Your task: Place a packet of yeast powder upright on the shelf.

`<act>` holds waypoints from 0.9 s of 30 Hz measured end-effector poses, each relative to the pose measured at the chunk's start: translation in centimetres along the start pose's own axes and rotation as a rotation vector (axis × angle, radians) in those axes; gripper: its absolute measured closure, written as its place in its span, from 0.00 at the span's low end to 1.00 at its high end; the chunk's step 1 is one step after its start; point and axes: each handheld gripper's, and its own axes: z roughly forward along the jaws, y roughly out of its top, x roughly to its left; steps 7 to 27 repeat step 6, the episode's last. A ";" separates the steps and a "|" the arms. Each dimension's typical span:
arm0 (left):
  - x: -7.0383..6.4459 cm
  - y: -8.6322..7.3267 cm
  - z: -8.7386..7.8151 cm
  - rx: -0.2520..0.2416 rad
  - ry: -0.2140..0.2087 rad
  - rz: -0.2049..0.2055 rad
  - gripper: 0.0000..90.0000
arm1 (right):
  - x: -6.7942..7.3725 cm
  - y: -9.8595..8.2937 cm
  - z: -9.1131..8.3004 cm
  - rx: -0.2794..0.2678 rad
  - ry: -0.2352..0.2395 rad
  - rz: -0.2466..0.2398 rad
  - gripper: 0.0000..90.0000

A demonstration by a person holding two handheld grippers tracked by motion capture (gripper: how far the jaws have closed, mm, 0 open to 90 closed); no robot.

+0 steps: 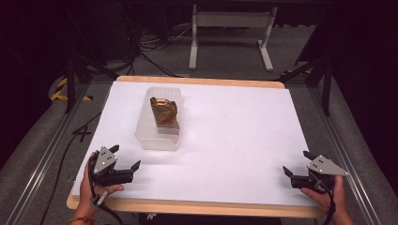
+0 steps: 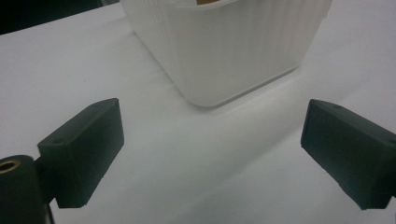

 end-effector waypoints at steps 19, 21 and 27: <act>0.0 -0.1 0.0 0.006 0.000 -0.006 0.08 | 0.0 0.1 0.1 -0.001 0.008 0.000 0.09; 0.0 -0.1 0.0 0.006 0.000 -0.006 0.08 | 0.0 0.1 0.1 -0.001 0.008 0.000 0.09; 0.0 -0.1 0.0 0.006 0.000 -0.006 0.08 | 0.0 0.1 0.1 -0.001 0.008 0.000 0.09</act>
